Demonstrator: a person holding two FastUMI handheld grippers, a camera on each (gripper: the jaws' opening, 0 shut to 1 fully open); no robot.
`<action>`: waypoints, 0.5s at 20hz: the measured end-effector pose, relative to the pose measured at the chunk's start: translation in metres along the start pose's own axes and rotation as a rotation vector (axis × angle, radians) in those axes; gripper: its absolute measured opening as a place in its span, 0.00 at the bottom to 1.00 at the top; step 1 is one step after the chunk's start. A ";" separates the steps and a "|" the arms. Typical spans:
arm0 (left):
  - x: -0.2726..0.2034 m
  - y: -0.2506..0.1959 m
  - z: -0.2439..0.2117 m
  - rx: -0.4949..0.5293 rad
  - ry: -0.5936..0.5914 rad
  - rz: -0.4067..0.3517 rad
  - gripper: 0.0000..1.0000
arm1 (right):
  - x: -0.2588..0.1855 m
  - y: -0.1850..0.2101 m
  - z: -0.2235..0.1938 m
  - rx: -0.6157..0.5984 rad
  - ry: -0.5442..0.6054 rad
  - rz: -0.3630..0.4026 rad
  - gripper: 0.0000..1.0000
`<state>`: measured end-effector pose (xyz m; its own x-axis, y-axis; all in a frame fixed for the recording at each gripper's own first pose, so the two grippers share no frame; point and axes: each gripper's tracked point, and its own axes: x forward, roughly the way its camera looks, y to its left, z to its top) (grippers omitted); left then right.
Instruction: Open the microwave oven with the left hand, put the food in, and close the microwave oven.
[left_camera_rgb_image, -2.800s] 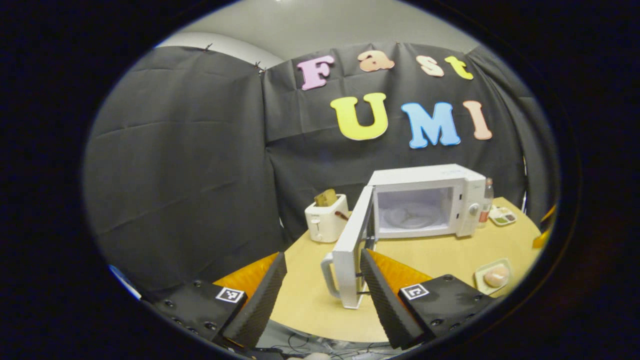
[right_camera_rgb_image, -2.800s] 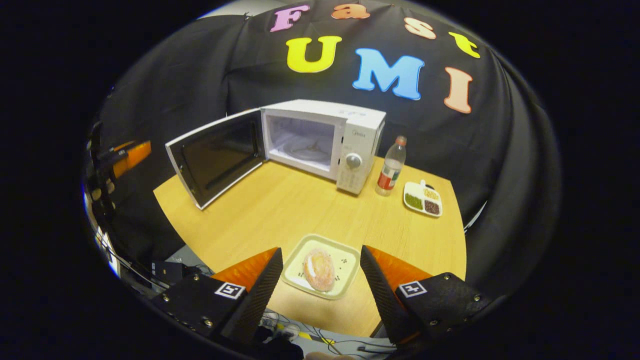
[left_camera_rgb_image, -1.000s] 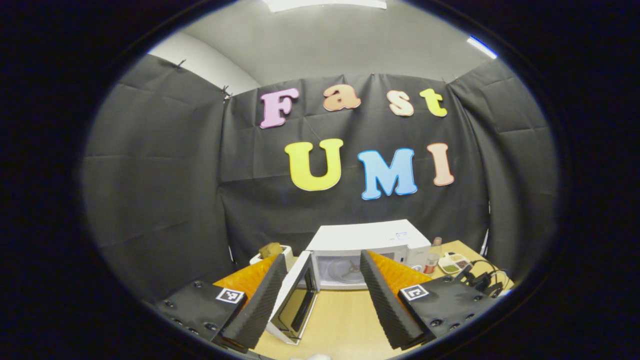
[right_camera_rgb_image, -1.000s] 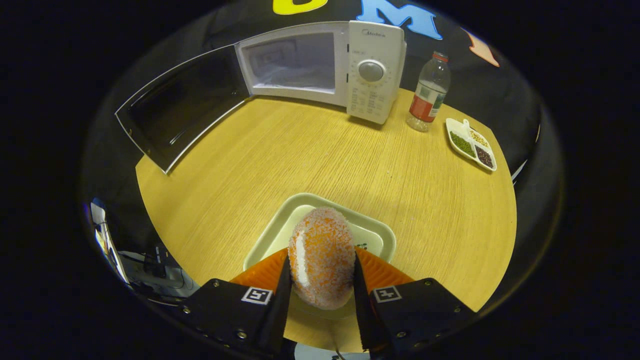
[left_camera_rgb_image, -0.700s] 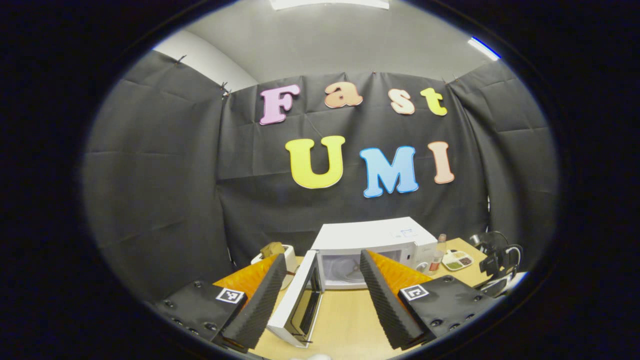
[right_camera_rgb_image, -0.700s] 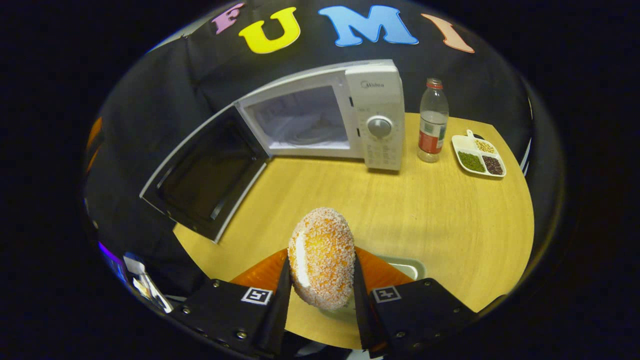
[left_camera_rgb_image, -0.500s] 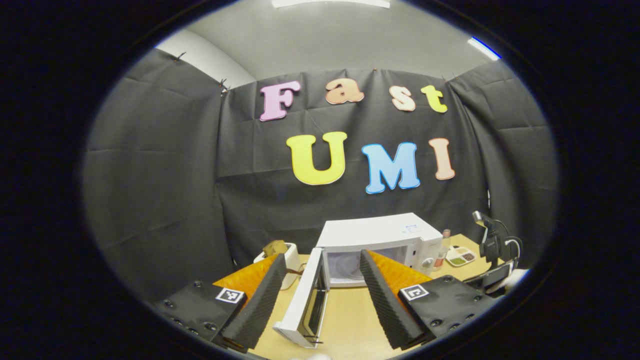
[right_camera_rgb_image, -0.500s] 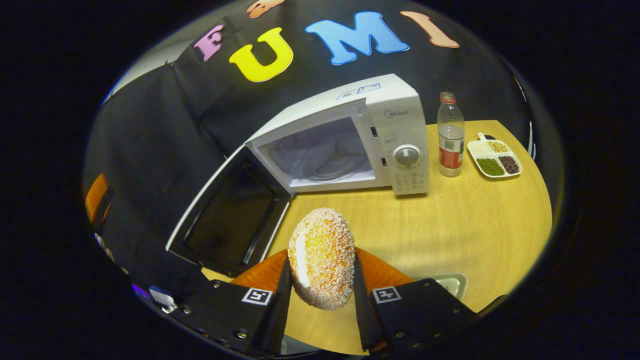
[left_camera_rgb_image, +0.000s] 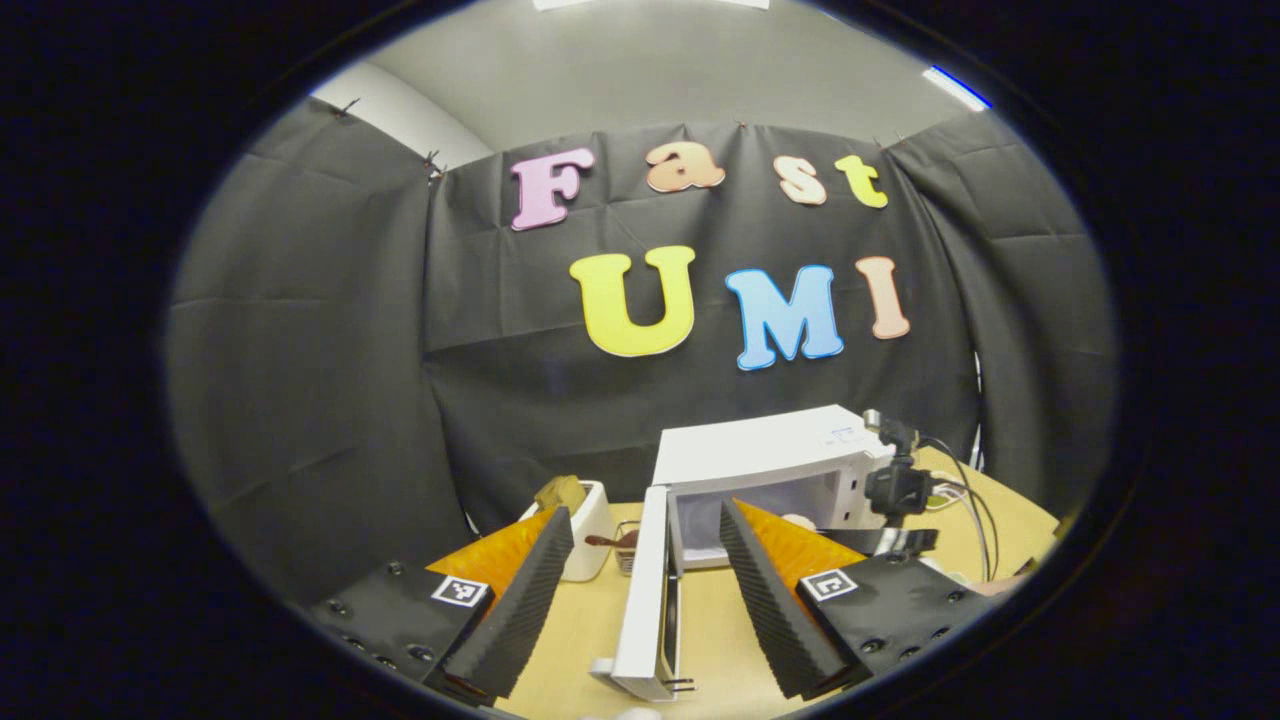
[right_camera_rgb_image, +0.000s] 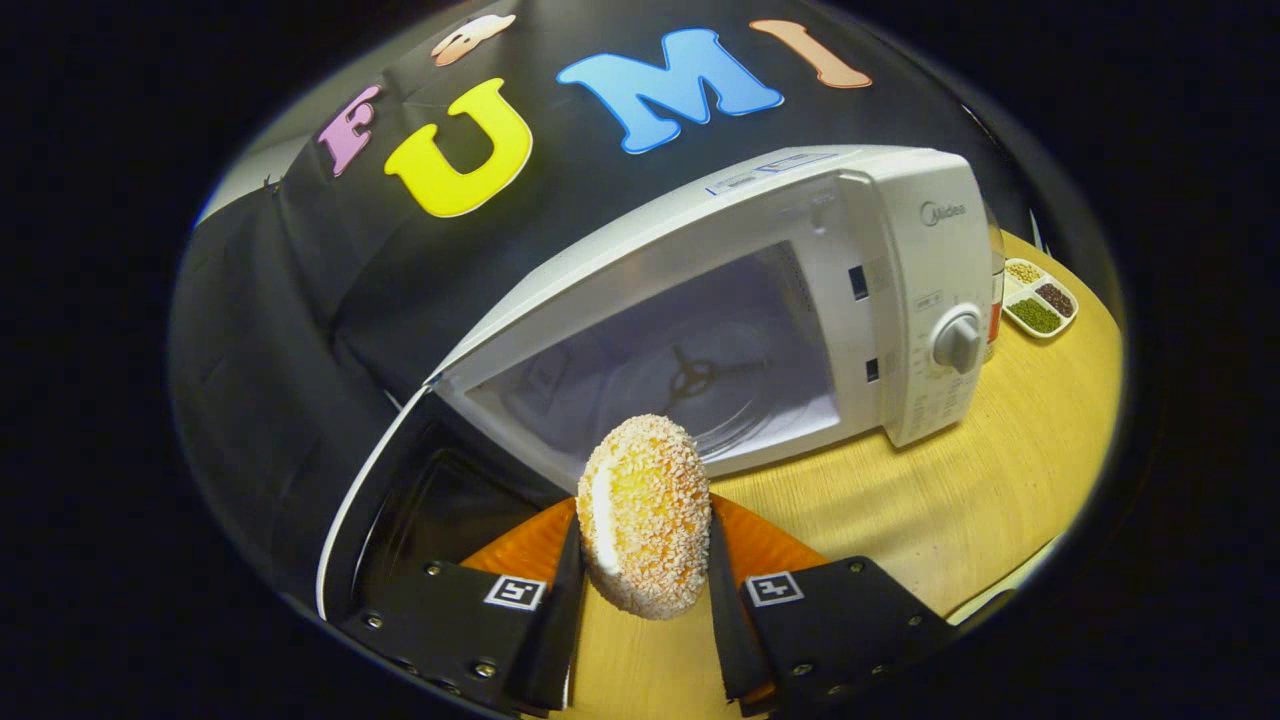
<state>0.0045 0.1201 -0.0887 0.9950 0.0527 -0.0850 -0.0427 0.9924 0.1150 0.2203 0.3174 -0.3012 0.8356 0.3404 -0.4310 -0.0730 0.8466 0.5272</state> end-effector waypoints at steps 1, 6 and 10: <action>0.002 0.002 -0.004 0.004 0.005 0.001 1.00 | 0.015 0.003 0.005 0.012 -0.033 -0.028 0.58; 0.007 0.020 -0.019 0.049 0.007 0.013 1.00 | 0.076 -0.004 0.024 0.085 -0.166 -0.134 0.58; 0.014 0.024 -0.035 0.029 0.039 0.014 0.98 | 0.102 -0.020 0.039 0.087 -0.255 -0.208 0.58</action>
<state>0.0147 0.1485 -0.1220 0.9900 0.0716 -0.1218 -0.0535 0.9879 0.1454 0.3278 0.3192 -0.3273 0.9377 0.0411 -0.3449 0.1514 0.8453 0.5125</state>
